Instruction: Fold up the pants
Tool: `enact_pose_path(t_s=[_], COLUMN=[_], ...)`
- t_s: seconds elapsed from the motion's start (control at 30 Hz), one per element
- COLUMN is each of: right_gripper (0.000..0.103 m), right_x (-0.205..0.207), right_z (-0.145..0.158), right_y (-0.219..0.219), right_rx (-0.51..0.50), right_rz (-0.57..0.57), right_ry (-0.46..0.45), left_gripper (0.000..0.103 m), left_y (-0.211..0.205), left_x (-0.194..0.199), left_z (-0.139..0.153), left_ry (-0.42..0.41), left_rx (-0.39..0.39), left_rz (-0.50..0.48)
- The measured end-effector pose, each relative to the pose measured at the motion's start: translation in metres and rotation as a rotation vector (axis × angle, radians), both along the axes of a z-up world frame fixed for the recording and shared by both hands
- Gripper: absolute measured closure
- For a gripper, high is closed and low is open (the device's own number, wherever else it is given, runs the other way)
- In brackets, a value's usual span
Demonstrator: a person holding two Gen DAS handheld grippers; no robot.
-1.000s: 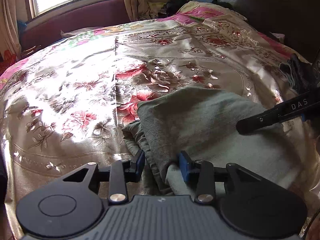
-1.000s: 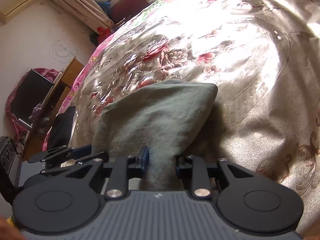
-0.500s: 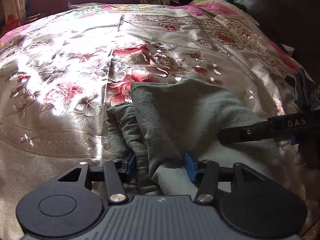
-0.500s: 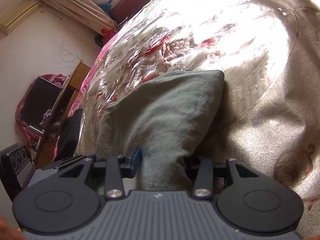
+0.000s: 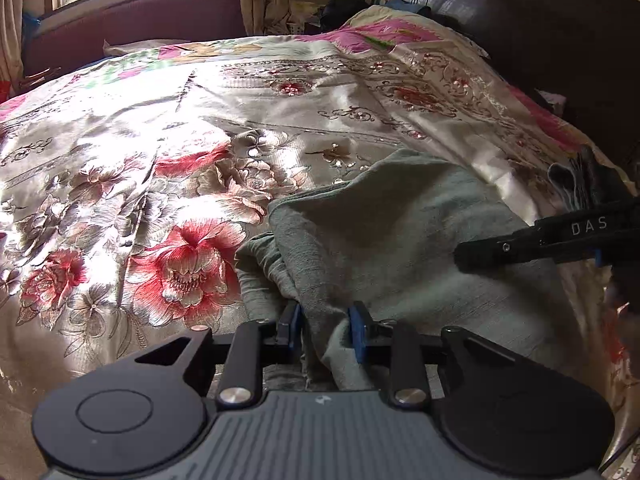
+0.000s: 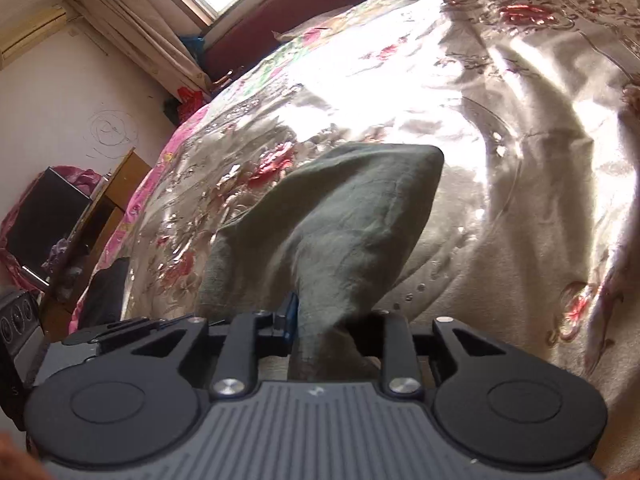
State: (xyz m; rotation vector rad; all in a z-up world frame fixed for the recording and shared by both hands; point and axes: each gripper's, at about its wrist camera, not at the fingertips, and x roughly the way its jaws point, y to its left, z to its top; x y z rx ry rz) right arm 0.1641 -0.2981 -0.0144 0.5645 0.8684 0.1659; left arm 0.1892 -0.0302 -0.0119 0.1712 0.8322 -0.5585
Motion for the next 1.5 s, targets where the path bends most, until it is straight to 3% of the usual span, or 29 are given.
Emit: enact_pose_path(t_s=[0.07, 0.17, 0.33, 0.43, 0.53, 0.57, 0.67, 0.77, 0.9, 1.07, 1.2, 1.33, 1.5], right_gripper=[0.069, 0.069, 0.069, 0.070, 0.072, 0.072, 0.070, 0.069, 0.069, 0.069, 0.069, 0.069, 0.069], right_x=[-0.005, -0.036, -0.067, -0.073, -0.071, -0.075, -0.092, -0.108, -0.125, -0.142, -0.151, -0.155, -0.159], right_z=[0.001, 0.020, 0.037, 0.022, 0.007, 0.011, 0.032, 0.048, 0.053, 0.051, 0.053, 0.057, 0.061], right_y=[-0.009, -0.021, 0.010, 0.044, 0.063, 0.064, 0.065, 0.071, 0.075, 0.080, 0.083, 0.086, 0.090], right_rx=[-0.078, -0.103, -0.145, -0.183, -0.270, -0.265, -0.210, -0.225, -0.206, -0.184, -0.172, -0.178, -0.183], right_rz=[-0.027, -0.072, 0.014, 0.103, 0.117, 0.112, 0.101, 0.090, 0.070, 0.055, 0.044, 0.042, 0.035], right_ry=[0.011, -0.099, -0.190, -0.147, -0.074, -0.085, -0.129, -0.167, -0.170, -0.150, -0.147, -0.155, -0.167], left_gripper=[0.055, 0.055, 0.054, 0.053, 0.052, 0.052, 0.052, 0.046, 0.032, 0.024, 0.008, 0.000, 0.000], left_y=[-0.005, 0.001, 0.012, 0.007, -0.005, -0.005, 0.007, 0.012, 0.013, 0.013, 0.015, 0.018, 0.023], left_x=[-0.003, -0.018, -0.043, -0.063, -0.077, -0.081, -0.087, -0.101, -0.122, -0.139, -0.150, -0.159, -0.164], left_z=[-0.001, 0.014, 0.026, 0.022, 0.001, 0.001, 0.018, 0.034, 0.046, 0.050, 0.054, 0.058, 0.061], left_ry=[-0.013, -0.076, -0.149, -0.177, -0.188, -0.198, -0.171, -0.175, -0.189, -0.203, -0.231, -0.260, -0.273], left_rx=[0.026, 0.033, 0.093, 0.124, 0.274, 0.283, 0.190, 0.120, 0.062, 0.030, 0.019, 0.009, 0.012], left_rz=[-0.002, -0.002, 0.030, 0.017, -0.023, -0.016, 0.038, 0.074, 0.100, 0.139, 0.173, 0.189, 0.219])
